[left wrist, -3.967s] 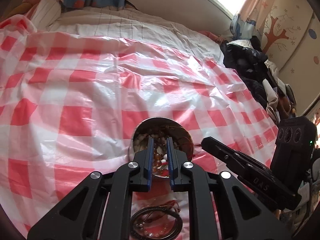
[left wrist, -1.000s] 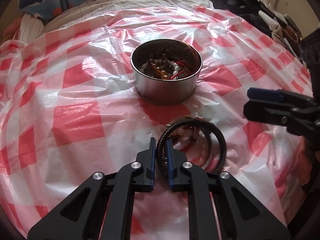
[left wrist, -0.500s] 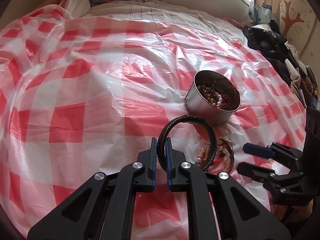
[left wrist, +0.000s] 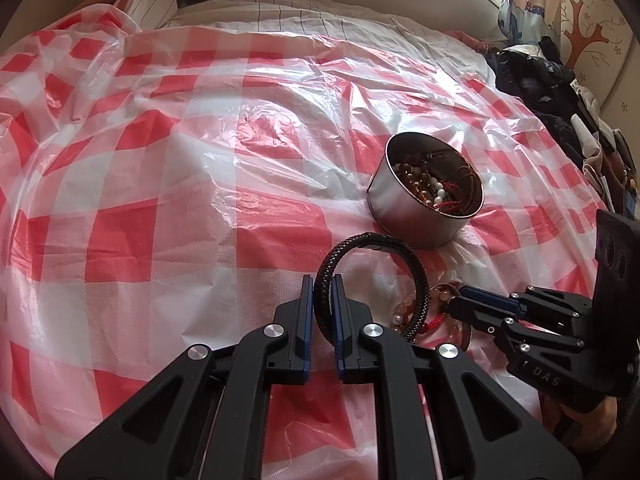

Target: Organize jewelry

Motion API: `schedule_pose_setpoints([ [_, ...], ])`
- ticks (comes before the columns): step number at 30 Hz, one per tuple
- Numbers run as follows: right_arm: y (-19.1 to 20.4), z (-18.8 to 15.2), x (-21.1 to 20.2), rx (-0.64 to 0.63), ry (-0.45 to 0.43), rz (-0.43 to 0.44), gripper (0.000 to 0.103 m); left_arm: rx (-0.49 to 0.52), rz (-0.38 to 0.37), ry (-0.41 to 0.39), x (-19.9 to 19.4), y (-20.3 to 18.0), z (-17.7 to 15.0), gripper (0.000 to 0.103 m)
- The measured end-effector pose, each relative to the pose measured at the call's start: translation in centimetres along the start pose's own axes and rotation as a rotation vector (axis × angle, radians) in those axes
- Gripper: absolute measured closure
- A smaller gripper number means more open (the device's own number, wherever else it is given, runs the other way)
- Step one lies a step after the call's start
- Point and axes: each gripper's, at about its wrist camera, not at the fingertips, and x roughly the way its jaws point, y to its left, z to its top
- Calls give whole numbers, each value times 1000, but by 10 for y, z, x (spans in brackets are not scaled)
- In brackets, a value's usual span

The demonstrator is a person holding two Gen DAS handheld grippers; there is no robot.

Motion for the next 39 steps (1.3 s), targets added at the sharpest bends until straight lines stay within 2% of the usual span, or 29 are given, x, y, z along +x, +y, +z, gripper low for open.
schedule_pose_setpoints([
  [2,3,-1,-3,-15,-14,-5,94,3,8,14,4,0,-1,95],
  [3,2,-1,-7,-14,-24,0,99,5,18,17,6,0,-2,95],
  [6,-3,0,-21,6,-64,23,99,0,21,30,11,1,-2,93],
  [10,-15,0,-34,41,-91,10,99,3,24,37,14,1,-2,91],
  [16,-28,1,-26,89,-36,-39,99,41,26,50,19,-7,-5,77],
  [27,-29,-4,-9,56,35,-103,99,69,47,51,20,-12,-6,75],
  [30,-27,-5,-10,38,30,-110,99,87,58,51,21,-14,-7,76],
  [33,-22,-5,-19,18,-18,-107,101,112,77,44,17,-16,-7,96],
  [39,-27,-1,-30,51,-65,-92,101,114,72,12,7,-17,-4,96],
])
